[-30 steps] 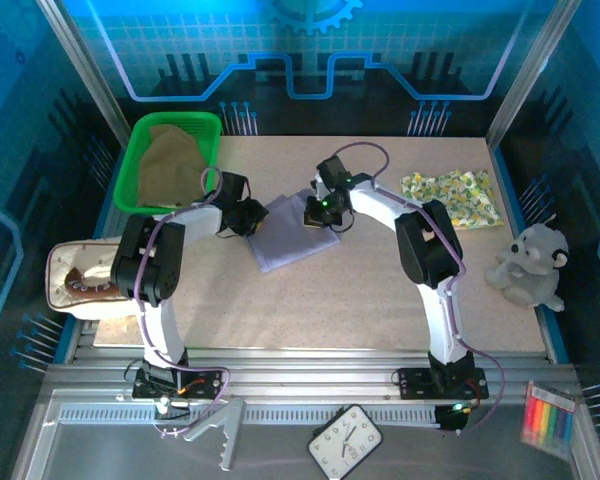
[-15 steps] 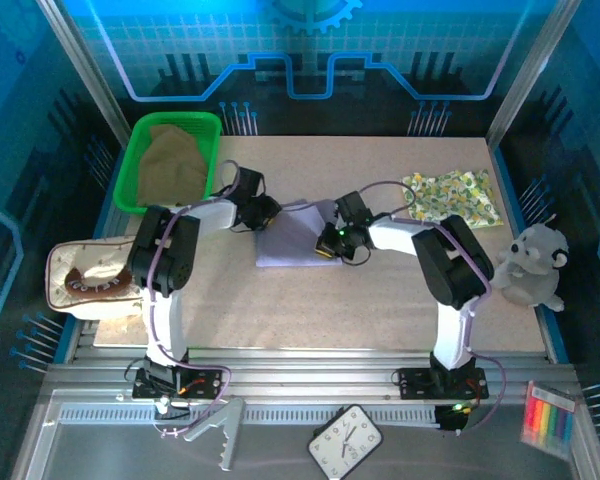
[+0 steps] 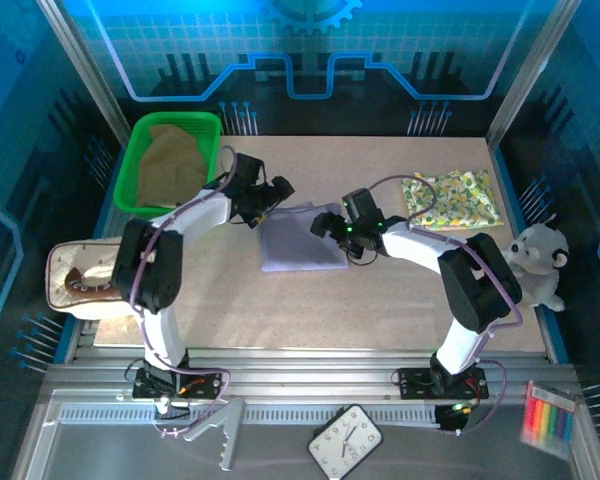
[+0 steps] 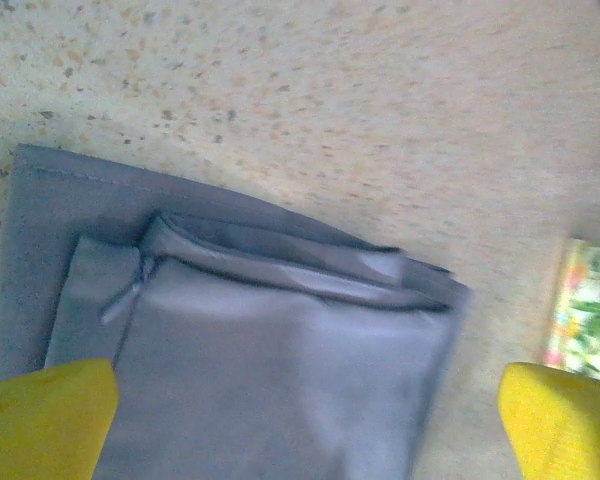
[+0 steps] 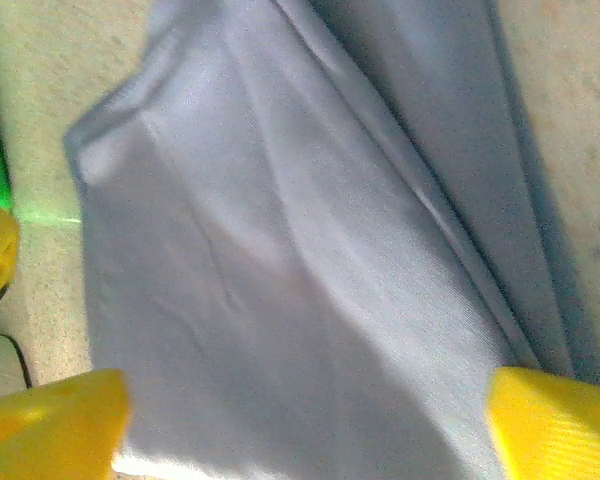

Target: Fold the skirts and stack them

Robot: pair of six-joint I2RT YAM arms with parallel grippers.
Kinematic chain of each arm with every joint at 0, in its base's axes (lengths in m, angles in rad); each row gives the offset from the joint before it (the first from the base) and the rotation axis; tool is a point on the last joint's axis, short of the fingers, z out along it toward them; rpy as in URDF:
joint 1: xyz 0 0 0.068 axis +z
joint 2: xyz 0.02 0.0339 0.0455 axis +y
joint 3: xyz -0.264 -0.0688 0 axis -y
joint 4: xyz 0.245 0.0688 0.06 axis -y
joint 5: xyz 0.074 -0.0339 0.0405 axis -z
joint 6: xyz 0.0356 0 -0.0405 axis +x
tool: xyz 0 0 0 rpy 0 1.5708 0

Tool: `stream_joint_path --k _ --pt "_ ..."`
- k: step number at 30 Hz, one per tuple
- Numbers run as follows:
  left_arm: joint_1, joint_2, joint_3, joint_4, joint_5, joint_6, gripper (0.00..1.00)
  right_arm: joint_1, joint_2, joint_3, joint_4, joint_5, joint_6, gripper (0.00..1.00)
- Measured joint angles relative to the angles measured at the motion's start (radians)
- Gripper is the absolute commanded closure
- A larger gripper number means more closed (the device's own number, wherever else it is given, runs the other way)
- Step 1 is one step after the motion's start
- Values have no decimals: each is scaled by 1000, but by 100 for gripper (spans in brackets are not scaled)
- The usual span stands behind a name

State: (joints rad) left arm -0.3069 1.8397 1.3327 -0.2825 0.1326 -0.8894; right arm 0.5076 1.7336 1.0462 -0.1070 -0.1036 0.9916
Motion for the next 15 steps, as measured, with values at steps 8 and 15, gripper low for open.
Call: stream_joint_path --k 8,15 --pt "-16 -203 -262 133 93 -166 1 15 72 143 -2 11 -11 0" --pt "-18 -179 -426 193 80 -269 1 15 198 222 -6 -14 3 0"
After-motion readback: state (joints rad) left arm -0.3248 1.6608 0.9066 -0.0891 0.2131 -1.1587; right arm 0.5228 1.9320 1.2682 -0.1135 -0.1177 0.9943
